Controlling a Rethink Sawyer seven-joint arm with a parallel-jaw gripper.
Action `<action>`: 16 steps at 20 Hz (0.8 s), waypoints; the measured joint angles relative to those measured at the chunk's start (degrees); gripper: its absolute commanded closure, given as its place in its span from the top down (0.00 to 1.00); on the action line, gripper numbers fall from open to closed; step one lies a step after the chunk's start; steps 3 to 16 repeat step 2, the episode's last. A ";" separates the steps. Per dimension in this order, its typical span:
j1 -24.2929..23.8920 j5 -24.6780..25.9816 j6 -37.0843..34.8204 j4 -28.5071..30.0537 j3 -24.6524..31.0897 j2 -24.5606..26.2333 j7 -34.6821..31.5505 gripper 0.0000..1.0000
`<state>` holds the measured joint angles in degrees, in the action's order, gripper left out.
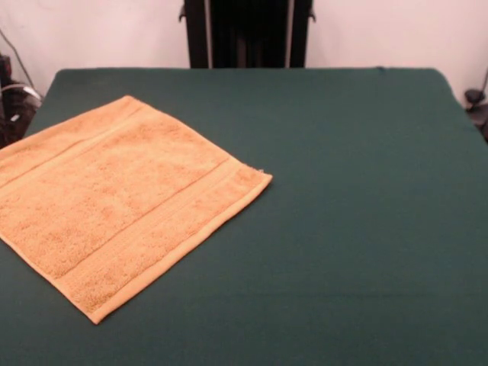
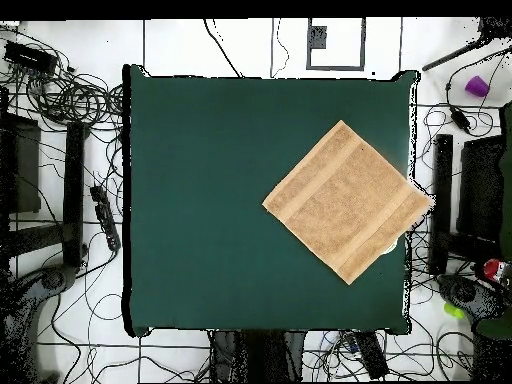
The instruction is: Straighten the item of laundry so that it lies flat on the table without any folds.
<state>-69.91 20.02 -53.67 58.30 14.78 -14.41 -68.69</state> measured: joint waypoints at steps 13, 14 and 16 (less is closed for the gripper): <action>-0.04 0.04 0.00 -0.37 0.19 0.68 0.00 0.00; -0.04 0.04 0.00 -0.37 0.19 0.68 0.00 0.00; -0.04 0.04 0.00 -0.37 0.19 0.68 0.00 0.00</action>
